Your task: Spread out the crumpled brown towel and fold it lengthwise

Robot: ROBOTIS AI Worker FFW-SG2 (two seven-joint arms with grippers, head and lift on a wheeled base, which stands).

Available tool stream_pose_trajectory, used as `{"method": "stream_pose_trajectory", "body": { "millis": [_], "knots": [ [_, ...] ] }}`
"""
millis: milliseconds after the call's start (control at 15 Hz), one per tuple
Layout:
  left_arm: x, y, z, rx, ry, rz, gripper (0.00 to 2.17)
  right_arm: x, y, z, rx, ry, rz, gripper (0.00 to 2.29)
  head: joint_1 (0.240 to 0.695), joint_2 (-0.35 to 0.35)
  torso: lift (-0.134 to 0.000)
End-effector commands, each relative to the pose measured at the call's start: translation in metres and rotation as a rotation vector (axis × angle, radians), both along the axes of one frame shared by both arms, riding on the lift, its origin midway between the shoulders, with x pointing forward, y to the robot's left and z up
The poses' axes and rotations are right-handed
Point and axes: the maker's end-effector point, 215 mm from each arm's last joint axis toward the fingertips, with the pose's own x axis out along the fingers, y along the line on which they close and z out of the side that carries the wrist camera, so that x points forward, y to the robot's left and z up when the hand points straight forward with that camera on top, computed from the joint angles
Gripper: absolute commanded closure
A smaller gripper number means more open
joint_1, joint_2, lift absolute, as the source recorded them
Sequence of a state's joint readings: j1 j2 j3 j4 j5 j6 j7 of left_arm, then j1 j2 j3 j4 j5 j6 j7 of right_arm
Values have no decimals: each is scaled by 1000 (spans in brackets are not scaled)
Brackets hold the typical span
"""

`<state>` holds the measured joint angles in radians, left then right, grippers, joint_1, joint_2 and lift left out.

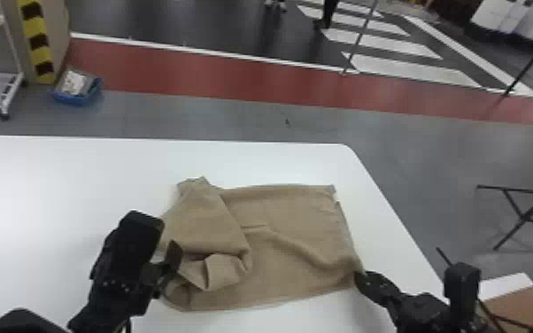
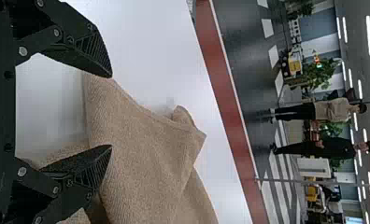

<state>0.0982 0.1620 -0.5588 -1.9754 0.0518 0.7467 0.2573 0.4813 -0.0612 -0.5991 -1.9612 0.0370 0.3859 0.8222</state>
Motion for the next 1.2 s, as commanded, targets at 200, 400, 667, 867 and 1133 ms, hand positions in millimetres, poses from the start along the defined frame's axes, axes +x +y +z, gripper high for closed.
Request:
{"method": "stream_pose_trajectory", "body": {
  "millis": [200, 400, 667, 867, 1133],
  "knots": [
    [12, 8, -6, 20, 7, 6, 417, 3, 7, 1, 3, -5, 8, 1450, 695, -350, -125],
    [15, 1, -19, 26, 32, -5, 417, 1, 2, 2, -1, -5, 1, 1450, 695, -350, -125],
    [26, 4, -27, 46, 42, 3, 421, 0, -5, 4, -9, -5, -3, 1450, 695, -350, -125],
    [33, 8, -22, 47, 34, 7, 799, 1, -6, 5, -12, -6, -4, 1450, 695, -350, -125],
    [40, 13, -25, 72, 47, 10, 822, 5, -6, 7, -17, -11, -3, 1450, 695, -350, -125]
  ]
}}
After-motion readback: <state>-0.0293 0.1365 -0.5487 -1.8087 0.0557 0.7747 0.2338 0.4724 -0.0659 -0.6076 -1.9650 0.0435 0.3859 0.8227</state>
